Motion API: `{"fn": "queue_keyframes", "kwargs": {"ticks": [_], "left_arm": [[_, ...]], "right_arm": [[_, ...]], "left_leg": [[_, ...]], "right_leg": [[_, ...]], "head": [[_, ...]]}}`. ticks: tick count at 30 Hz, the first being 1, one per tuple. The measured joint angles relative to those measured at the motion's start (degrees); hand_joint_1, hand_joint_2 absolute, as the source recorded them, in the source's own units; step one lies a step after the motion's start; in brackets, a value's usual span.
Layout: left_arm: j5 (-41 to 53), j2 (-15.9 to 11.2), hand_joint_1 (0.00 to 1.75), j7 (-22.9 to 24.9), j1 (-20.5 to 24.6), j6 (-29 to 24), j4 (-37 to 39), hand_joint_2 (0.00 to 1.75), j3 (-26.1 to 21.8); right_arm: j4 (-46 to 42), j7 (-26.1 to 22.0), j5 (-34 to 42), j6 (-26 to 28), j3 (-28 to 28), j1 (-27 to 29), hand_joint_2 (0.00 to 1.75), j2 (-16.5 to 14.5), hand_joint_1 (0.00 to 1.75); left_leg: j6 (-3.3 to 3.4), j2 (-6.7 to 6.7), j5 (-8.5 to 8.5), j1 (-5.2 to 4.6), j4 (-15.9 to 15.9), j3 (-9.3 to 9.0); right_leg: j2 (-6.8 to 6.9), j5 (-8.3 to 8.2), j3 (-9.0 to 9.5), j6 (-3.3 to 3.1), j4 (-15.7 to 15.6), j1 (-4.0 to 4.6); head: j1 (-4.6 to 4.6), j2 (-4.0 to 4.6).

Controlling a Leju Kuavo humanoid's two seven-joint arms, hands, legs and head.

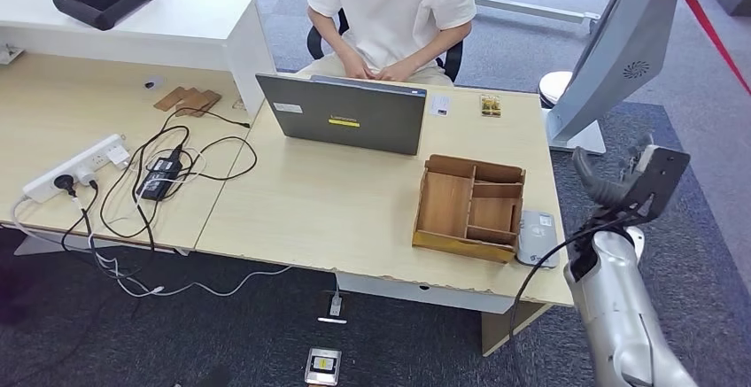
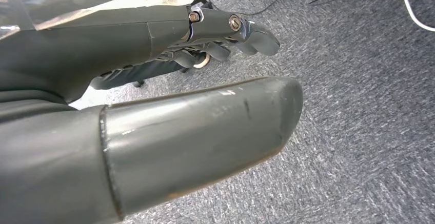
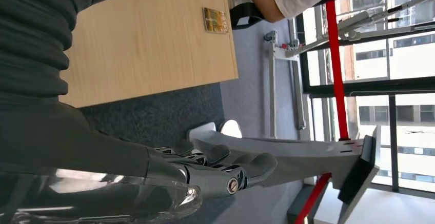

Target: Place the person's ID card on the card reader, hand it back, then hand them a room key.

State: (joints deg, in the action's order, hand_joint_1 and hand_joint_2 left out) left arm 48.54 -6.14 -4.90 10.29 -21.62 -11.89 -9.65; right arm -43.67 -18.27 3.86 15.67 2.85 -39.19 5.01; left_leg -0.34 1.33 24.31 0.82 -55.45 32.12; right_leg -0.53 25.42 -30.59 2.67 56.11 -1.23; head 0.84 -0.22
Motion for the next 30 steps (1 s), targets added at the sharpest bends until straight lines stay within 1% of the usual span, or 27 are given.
{"fn": "queue_keyframes", "kwargs": {"ticks": [3,6,12,15,19,22,30], "left_arm": [[0.4,0.0,0.0,0.1,0.0,0.0,0.0,0.0,0.0],[0.8,0.0,0.0,0.1,0.0,0.1,0.0,0.0,0.0],[1.2,-0.3,0.0,0.0,0.1,0.3,0.0,0.0,0.0],[1.4,-0.4,0.0,-0.3,0.1,0.6,0.0,0.0,0.0],[1.6,-0.7,0.0,-0.7,0.1,0.9,0.0,0.0,0.0],[1.8,-0.9,0.0,-0.9,0.1,1.0,0.0,0.0,0.0],[2.1,-1.2,0.0,-0.9,0.2,1.0,0.0,0.0,0.1]], "right_arm": [[-3.3,0.7,1.9,-1.3,0.9,3.1,1.75,0.1,0.0],[-6.9,0.9,2.1,-2.9,2.1,6.3,1.75,0.7,0.0],[-13.7,0.8,0.3,-4.9,4.7,11.4,1.75,1.9,0.0],[-17.1,0.3,-2.1,-6.6,6.3,13.4,1.75,2.7,0.0],[-22.4,0.5,-7.0,-8.8,9.0,17.2,1.75,3.5,0.0],[-25.6,0.8,-11.4,-9.0,11.3,19.5,1.75,4.2,0.0],[-28.4,3.3,-31.4,-4.4,17.5,21.2,1.75,6.2,0.0]], "left_leg": [[0.0,0.0,0.0,0.0,0.0,-0.01],[0.0,-0.01,0.0,0.0,0.0,-0.02],[0.0,-0.03,0.0,0.0,0.0,-0.02],[0.0,-0.03,0.0,0.0,0.0,-0.03],[0.0,-0.03,0.0,0.01,0.0,-0.02],[-0.01,-0.03,0.0,0.01,0.0,-0.02],[-0.01,-0.04,0.0,0.0,0.0,-0.02]], "right_leg": [[0.0,0.0,0.0,0.0,0.0,0.0],[0.0,0.0,0.01,0.0,0.0,0.0],[0.0,0.0,0.0,0.0,0.0,0.0],[0.0,0.0,0.01,0.0,0.0,0.0],[0.0,0.01,0.01,-0.01,0.0,0.01],[0.0,0.02,0.0,-0.02,0.0,0.01],[0.0,0.03,0.01,-0.04,0.0,0.0]], "head": [[0.01,0.0],[0.01,0.0],[0.01,0.0],[-0.01,0.0],[0.01,0.0],[0.0,0.0],[-0.01,0.0]]}}
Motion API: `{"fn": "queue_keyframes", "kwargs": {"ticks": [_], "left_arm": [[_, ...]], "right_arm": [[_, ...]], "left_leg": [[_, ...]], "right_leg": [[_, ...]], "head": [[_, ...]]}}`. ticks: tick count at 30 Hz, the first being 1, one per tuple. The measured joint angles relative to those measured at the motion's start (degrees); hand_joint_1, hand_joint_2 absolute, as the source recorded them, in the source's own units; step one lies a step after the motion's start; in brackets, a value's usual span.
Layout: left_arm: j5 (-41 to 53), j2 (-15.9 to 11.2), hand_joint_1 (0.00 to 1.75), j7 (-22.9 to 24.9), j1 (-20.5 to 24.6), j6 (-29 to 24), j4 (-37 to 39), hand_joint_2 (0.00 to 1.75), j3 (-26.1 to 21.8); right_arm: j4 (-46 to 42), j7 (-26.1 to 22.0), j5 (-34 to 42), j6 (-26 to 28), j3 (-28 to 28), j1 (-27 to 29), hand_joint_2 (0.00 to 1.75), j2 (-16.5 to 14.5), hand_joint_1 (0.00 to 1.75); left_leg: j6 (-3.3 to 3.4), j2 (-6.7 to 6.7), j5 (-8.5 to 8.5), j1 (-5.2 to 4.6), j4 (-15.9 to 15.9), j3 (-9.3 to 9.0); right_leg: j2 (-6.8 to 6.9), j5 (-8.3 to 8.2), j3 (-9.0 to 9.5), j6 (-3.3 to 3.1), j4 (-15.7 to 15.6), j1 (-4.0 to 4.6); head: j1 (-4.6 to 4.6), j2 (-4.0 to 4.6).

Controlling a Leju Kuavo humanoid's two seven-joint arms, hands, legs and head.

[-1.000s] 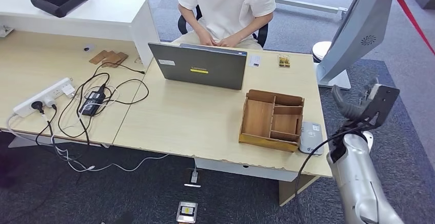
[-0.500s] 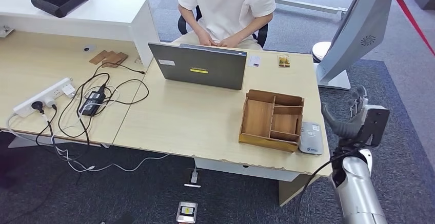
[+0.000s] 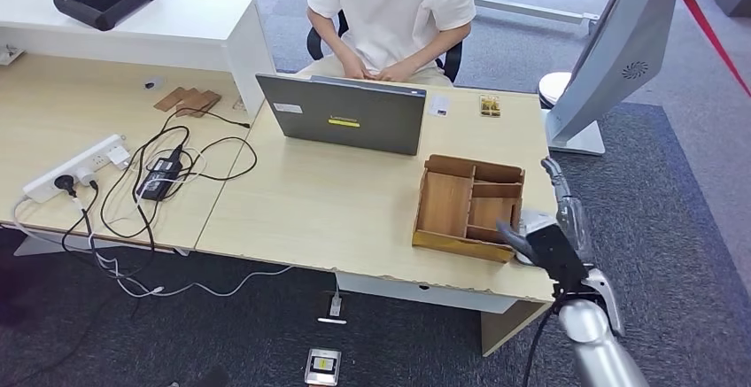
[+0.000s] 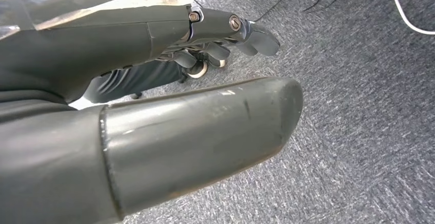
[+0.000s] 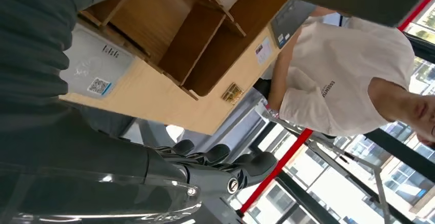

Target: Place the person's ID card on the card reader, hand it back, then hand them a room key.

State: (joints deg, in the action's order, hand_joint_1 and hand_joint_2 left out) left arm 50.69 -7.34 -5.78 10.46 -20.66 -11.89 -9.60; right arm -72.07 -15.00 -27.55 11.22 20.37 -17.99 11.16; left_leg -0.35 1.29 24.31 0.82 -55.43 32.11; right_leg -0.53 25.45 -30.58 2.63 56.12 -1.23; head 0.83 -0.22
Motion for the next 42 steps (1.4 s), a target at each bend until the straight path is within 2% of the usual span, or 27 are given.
{"fn": "queue_keyframes", "kwargs": {"ticks": [4,14,31,42], "left_arm": [[-0.2,0.0,0.0,0.0,0.1,-0.2,0.0,0.0,0.0],[-0.8,0.0,0.0,0.4,0.0,-0.5,0.0,0.0,0.0],[-0.7,-0.1,0.0,1.2,-0.1,-0.5,0.0,0.0,0.0],[-1.2,-0.4,0.0,1.2,-0.4,-0.6,0.0,0.0,0.0]], "right_arm": [[0.6,1.0,-9.1,2.9,2.5,0.0,1.75,0.2,0.0],[5.4,4.0,-22.1,7.9,5.8,-1.5,1.75,0.7,0.0],[7.9,4.1,-24.7,4.5,8.5,-1.8,1.75,2.0,0.0],[7.3,5.0,-26.6,4.9,9.0,-1.6,1.75,3.2,0.0]], "left_leg": [[0.0,0.01,0.0,0.0,0.0,0.0],[0.0,0.01,0.0,0.0,0.0,0.02],[0.0,0.0,0.0,0.0,0.0,0.01],[0.0,0.0,0.0,0.0,0.0,0.01]], "right_leg": [[0.0,0.0,0.0,0.0,0.0,0.0],[0.0,0.01,-0.01,-0.01,0.0,0.0],[0.0,0.01,-0.01,-0.01,0.0,0.0],[0.0,0.01,-0.01,-0.01,0.0,0.0]], "head": [[0.01,0.0],[0.01,0.0],[0.0,0.0],[0.0,0.0]]}}
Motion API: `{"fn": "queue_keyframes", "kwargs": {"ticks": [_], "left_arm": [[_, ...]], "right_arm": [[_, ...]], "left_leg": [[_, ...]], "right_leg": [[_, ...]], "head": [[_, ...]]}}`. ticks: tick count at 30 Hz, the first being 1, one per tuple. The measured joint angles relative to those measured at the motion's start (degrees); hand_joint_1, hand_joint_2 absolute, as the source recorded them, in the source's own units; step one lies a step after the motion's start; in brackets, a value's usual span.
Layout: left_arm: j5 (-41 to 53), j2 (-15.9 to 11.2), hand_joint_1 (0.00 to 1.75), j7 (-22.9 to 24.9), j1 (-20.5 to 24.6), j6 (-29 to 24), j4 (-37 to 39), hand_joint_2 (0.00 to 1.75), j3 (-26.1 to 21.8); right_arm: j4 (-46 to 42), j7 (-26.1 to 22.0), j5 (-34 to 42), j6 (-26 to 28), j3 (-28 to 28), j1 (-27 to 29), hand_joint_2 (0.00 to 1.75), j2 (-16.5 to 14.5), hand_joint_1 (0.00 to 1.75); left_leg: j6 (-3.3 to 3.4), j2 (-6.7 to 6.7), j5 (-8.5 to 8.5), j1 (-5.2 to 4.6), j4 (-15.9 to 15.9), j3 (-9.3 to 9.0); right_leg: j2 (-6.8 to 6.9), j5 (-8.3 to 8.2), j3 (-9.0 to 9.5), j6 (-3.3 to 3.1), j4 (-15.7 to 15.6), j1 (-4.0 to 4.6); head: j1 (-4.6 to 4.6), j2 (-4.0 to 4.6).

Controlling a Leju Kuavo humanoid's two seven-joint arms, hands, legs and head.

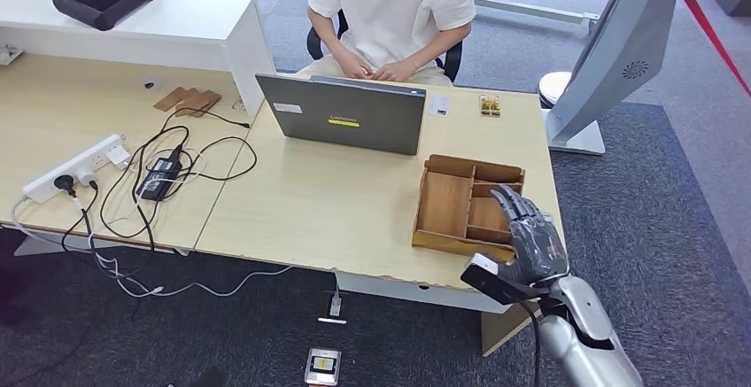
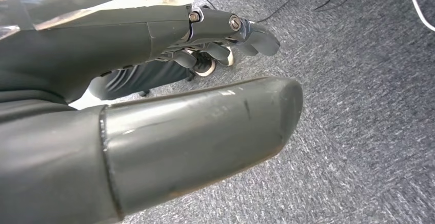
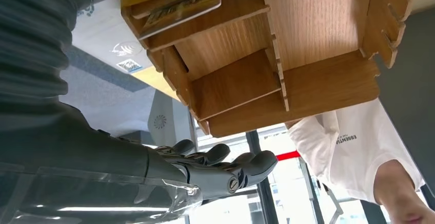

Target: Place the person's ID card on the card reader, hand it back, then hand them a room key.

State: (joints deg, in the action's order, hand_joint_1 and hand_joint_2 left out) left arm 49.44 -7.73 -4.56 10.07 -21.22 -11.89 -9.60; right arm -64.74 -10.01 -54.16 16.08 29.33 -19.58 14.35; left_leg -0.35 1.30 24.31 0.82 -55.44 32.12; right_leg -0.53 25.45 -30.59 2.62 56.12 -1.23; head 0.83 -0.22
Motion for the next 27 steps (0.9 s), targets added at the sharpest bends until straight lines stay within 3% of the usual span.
{"fn": "queue_keyframes", "kwargs": {"ticks": [14,27], "left_arm": [[0.0,-0.2,0.0,-0.3,-0.6,-0.3,0.0,0.0,0.0],[0.2,-0.2,0.0,-0.8,-0.6,-0.3,0.0,0.0,0.0]], "right_arm": [[-2.5,2.7,-4.9,2.4,0.4,1.2,1.75,1.3,0.0],[-2.4,2.7,-7.4,-2.2,2.2,1.4,1.75,1.5,0.0]], "left_leg": [[0.0,0.0,0.0,0.0,0.0,0.0],[0.0,0.0,0.0,0.0,0.0,0.0]], "right_leg": [[0.0,0.0,0.0,0.0,0.0,0.0],[0.0,0.0,0.0,0.0,0.0,0.0]], "head": [[0.0,0.0],[0.0,0.0]]}}
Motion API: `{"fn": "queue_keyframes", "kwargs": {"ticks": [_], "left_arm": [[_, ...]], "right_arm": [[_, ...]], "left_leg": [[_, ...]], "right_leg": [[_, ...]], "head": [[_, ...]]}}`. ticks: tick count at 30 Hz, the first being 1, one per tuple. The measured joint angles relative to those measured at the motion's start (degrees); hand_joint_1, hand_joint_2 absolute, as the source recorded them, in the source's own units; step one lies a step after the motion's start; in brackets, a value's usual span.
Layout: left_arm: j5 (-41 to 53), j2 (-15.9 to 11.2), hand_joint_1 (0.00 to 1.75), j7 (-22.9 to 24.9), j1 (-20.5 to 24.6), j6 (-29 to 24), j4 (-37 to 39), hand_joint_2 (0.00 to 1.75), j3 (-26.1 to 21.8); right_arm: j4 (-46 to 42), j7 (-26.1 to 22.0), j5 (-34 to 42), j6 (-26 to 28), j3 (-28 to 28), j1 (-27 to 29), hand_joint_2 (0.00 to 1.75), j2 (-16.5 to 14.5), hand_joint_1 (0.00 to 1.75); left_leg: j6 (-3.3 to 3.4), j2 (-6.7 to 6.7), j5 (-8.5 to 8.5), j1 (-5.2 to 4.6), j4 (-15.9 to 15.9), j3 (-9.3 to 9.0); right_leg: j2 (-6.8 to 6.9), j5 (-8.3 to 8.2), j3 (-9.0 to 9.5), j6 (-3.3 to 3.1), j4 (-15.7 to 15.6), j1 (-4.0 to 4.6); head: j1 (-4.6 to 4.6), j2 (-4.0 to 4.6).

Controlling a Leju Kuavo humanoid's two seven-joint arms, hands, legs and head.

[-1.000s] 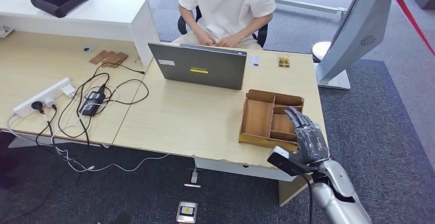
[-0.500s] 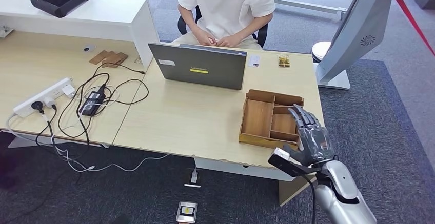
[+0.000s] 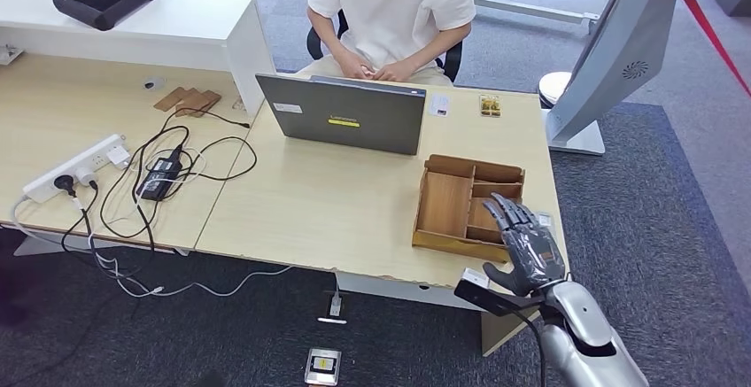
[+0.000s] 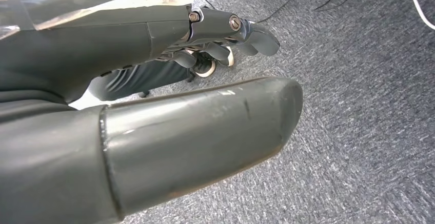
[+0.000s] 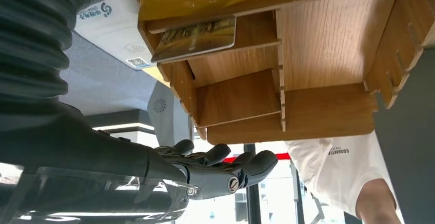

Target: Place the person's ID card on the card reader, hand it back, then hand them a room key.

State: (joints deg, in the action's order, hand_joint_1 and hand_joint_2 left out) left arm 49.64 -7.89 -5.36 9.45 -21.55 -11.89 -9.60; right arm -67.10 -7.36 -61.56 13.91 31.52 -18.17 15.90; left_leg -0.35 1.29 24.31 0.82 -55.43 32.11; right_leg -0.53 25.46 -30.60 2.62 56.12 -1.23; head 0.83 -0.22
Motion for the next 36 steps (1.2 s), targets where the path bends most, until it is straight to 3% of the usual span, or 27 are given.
{"fn": "queue_keyframes", "kwargs": {"ticks": [10,18,36], "left_arm": [[0.3,0.0,0.0,0.4,0.3,0.0,0.0,0.0,0.0],[0.1,0.0,0.0,0.6,0.5,-0.3,0.0,0.0,0.0],[0.2,0.0,0.0,0.8,0.4,-0.5,0.0,0.0,0.0]], "right_arm": [[0.4,2.7,-3.4,-1.3,0.6,-1.4,1.75,-0.2,0.0],[3.9,4.8,-5.5,3.1,0.6,-3.2,1.75,-0.5,0.0],[9.3,4.7,-5.8,4.8,0.1,-3.9,1.75,-0.5,0.0]], "left_leg": [[0.0,0.0,-0.01,0.0,0.0,0.0],[0.0,0.0,0.0,0.0,0.0,0.0],[0.0,0.0,0.0,0.0,0.0,0.0]], "right_leg": [[0.0,0.0,0.01,0.0,0.0,0.0],[0.0,0.0,0.01,0.0,0.0,0.0],[0.0,0.0,0.01,0.0,0.0,0.0]], "head": [[0.01,0.0],[0.0,0.0],[0.0,0.0]]}}
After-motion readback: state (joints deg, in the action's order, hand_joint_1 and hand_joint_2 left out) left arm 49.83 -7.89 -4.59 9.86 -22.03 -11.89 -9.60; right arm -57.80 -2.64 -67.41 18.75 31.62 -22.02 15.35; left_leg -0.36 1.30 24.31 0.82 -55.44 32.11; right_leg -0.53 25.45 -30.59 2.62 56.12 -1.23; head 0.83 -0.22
